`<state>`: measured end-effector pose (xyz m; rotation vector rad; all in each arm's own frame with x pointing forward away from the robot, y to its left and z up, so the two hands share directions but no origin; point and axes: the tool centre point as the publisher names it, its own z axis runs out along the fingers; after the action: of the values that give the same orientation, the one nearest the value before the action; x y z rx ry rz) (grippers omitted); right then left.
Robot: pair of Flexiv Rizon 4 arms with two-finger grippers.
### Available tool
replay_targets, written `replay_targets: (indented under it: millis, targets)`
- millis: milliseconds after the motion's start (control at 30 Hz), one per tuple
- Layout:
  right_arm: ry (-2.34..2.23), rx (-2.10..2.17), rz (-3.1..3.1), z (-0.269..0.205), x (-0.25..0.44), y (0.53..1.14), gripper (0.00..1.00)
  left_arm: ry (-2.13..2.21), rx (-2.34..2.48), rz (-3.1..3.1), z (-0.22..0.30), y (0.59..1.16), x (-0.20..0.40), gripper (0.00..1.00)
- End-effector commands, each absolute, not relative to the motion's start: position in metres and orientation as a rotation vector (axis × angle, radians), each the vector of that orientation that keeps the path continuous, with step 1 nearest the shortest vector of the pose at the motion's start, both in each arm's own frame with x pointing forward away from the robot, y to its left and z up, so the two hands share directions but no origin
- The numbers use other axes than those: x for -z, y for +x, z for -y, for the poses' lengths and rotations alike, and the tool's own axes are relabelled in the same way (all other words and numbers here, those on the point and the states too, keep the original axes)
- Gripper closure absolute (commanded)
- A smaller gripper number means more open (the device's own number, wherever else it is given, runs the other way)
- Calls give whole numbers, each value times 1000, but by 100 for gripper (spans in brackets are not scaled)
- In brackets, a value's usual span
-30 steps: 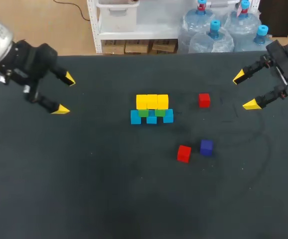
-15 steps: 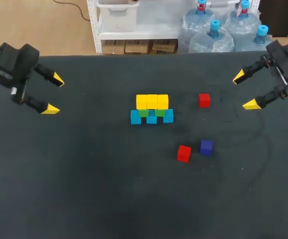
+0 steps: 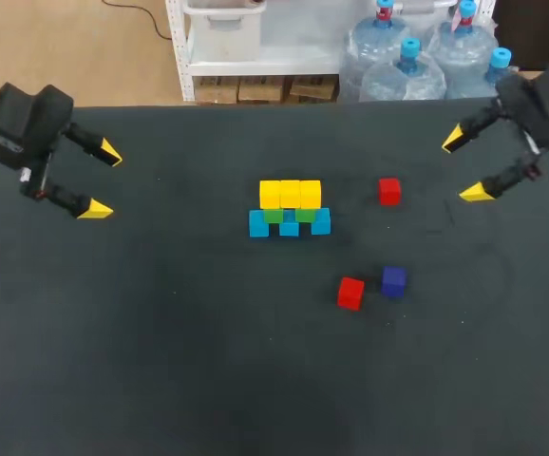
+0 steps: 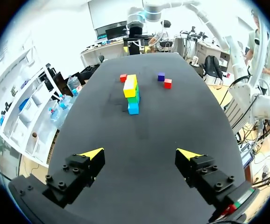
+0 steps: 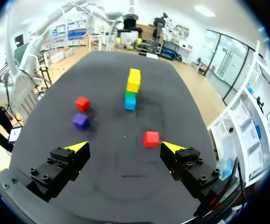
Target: Place the blue cubes, place green cubes on the blue cubes, place the yellow cubes on the green cubes, then place the red cubes on the yellow cubes, and place purple cube on the red cubes.
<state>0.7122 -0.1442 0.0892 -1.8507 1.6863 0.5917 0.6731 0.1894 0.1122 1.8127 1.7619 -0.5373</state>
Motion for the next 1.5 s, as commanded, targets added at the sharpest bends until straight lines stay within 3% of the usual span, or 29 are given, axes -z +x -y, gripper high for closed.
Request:
replay_targets:
  millis: [33, 967, 1000, 1133, 1167, 1233, 1300, 1433, 1500]
  targets:
    - [-1826, -544, -1720, 132, -69, 728, 0, 1810, 535, -1758, -190, 672, -112, 0]
    - [-1712, -541, -1758, 93, 1, 785, 0, 1810, 535, -1758, -190, 672, -112, 0]
    - [-1711, -547, -1757, 91, 1, 784, 8, 1810, 535, -1758, -190, 672, -112, 0]
    - [-1714, -558, -1754, 87, 5, 782, 19, 1810, 535, -1758, -190, 672, -112, 0]
    - [-1715, -561, -1754, 86, 6, 782, 28, 1810, 535, -1758, -190, 672, -112, 0]
    - [-1714, -565, -1755, 84, 7, 780, 37, 1810, 535, -1758, -190, 672, -112, 0]
    - [-1715, -570, -1757, 83, 8, 779, 38, 1810, 535, -1758, -190, 672, -112, 0]
    - [-1722, -577, -1755, 81, 10, 778, 51, 1810, 535, -1758, -190, 672, -112, 0]
    - [-1724, -579, -1754, 81, 11, 778, 53, 1810, 535, -1758, -190, 672, -112, 0]
